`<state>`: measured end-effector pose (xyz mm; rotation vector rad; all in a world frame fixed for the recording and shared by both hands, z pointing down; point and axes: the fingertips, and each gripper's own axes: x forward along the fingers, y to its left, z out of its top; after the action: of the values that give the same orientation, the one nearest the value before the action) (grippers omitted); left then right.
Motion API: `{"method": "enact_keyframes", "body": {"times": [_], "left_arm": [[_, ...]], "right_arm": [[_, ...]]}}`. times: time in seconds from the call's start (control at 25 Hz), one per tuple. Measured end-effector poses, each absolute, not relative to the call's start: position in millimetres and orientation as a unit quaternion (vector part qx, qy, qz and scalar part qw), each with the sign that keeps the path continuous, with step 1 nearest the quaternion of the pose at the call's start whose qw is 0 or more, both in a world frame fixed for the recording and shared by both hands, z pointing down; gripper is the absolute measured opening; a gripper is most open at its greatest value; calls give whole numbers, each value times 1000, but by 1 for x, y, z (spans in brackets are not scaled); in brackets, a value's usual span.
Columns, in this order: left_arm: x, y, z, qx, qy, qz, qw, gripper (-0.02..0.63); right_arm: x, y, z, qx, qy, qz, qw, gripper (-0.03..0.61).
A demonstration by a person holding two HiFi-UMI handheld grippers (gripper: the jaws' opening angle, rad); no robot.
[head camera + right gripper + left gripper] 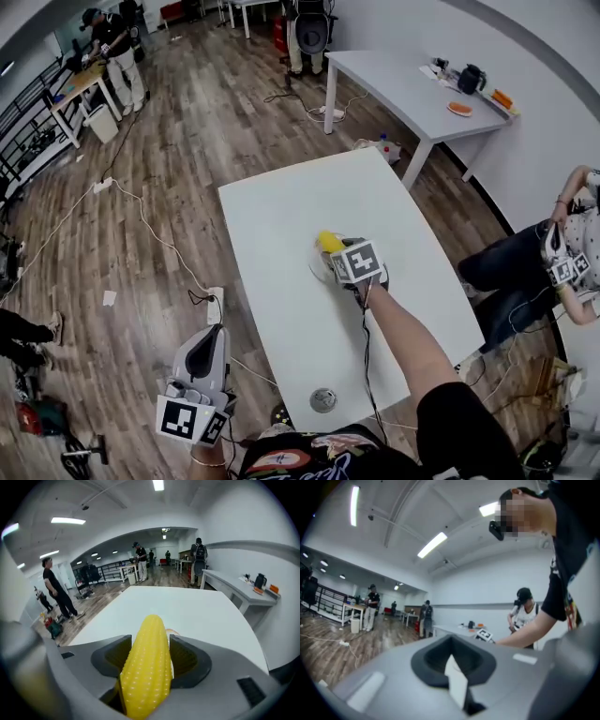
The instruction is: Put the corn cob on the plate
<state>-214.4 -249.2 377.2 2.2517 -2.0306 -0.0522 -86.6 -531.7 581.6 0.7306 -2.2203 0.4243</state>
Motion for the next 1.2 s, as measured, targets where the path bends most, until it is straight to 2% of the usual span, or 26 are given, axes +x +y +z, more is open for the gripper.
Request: {"method": "enact_keyframes", "body": {"times": [0.16,0.44,0.84,1.0,1.2], "left_arm": [[-220,-250,391,723,-687,-15,78,-2],[-231,-251,394,705,-704,-13,82,-2],[-238,-248,400,697,-711,3,90,-2],[-235,-237,396,709,-700,19,79,-2],[-220,-231,378,747,-661,64,10,-2]], "right_arm": [[-97,-553,595,282,-869,174,368,264],[-93,-555,624,276,-857,171,400,264],[-95,-561,624,270,-873,168,370,265],[-91,-554,589,285,-902,155,285,267],[-66,-500,495,303,-929,184,105,265]]}}
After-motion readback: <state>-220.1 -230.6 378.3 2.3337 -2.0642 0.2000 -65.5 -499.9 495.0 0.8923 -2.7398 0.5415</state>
